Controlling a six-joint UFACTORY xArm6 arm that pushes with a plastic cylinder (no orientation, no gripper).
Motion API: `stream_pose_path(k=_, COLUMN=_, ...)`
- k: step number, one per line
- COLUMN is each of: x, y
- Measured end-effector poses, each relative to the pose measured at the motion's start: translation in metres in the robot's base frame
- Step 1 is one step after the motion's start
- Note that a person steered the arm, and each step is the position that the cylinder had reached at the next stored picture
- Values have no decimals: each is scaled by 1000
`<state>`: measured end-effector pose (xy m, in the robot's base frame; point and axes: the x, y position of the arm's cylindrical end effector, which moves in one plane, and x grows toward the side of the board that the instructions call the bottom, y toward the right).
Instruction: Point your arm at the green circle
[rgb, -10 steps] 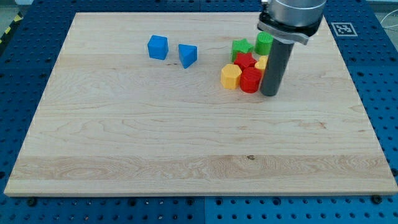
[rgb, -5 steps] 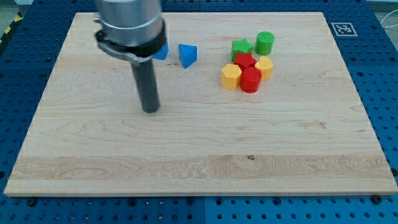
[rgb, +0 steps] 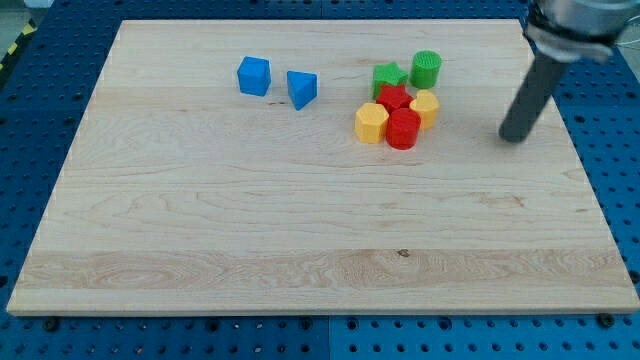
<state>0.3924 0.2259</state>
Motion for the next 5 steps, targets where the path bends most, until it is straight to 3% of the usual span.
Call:
stream_pose_path(k=1, x=-74, y=-6)
stream_pose_path(k=2, x=-92, y=-7)
stream_pose_path(k=5, x=-86, y=-30)
